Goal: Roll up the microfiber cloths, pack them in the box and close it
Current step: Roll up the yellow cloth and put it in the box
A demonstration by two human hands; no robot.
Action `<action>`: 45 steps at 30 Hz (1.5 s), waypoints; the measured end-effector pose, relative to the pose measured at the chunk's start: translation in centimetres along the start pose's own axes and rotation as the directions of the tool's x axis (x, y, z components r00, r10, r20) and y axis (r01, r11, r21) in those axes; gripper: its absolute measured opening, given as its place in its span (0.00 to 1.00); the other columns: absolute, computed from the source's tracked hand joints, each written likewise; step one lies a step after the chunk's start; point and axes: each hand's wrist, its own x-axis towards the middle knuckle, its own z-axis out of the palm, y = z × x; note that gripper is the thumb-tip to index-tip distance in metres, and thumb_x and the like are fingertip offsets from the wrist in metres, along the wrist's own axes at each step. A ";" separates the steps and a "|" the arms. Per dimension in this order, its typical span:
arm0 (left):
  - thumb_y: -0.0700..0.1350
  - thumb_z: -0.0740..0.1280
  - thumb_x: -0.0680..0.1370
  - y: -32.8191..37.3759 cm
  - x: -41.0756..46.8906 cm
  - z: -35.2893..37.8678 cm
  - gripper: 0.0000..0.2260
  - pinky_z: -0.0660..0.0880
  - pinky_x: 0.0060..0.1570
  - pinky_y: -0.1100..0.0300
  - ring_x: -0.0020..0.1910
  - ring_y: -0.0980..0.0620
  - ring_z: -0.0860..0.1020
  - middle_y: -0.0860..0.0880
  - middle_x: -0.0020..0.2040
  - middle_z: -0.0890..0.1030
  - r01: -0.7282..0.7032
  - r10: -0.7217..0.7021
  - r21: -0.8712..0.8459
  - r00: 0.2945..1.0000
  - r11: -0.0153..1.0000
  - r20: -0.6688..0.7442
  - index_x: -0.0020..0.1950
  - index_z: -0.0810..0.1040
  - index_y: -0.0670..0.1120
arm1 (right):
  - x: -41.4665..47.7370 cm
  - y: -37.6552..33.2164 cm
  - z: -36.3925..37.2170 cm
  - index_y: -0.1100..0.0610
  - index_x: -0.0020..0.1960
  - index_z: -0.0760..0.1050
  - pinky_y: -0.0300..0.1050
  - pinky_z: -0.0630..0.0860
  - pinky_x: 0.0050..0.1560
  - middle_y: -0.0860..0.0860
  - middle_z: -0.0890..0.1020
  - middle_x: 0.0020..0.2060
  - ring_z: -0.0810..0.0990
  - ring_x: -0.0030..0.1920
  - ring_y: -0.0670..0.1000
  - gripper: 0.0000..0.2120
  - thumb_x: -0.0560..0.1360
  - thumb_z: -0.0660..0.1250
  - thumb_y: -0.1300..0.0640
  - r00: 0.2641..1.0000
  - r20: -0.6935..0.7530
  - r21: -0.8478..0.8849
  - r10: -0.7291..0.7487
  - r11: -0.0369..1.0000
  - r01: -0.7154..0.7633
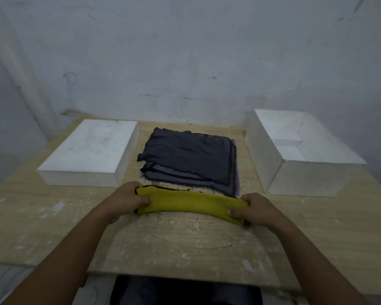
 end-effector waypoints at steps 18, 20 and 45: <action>0.36 0.70 0.75 1.7 -0.2 -0.3 0.14 0.79 0.44 0.56 0.48 0.46 0.79 0.42 0.52 0.80 -0.089 0.036 -0.447 0.992 0.890 -0.124 0.59 0.74 0.43 | -1.0 0.8 -1.6 0.60 0.45 0.77 0.40 0.72 0.26 0.57 0.78 0.36 0.76 0.30 0.51 0.10 0.70 0.76 0.57 0.996 0.089 0.325 -0.006 0.945 -0.024; 0.37 0.70 0.75 2.1 -0.2 -0.2 0.16 0.77 0.50 0.51 0.53 0.43 0.79 0.40 0.55 0.80 -0.096 0.045 -0.451 0.992 0.887 -0.122 0.61 0.74 0.42 | -0.8 1.0 -1.4 0.57 0.45 0.77 0.40 0.69 0.27 0.55 0.79 0.37 0.74 0.30 0.50 0.09 0.70 0.75 0.56 0.996 0.080 0.317 0.026 0.947 -0.050; 0.40 0.69 0.76 5.5 -1.0 3.2 0.15 0.78 0.52 0.52 0.55 0.45 0.80 0.43 0.57 0.81 -0.158 0.158 -0.375 0.987 0.913 -0.029 0.62 0.75 0.40 | -1.9 0.3 -0.9 0.63 0.39 0.70 0.51 0.81 0.30 0.59 0.72 0.38 0.82 0.29 0.57 0.13 0.75 0.69 0.56 0.978 0.037 0.546 0.204 0.816 -0.191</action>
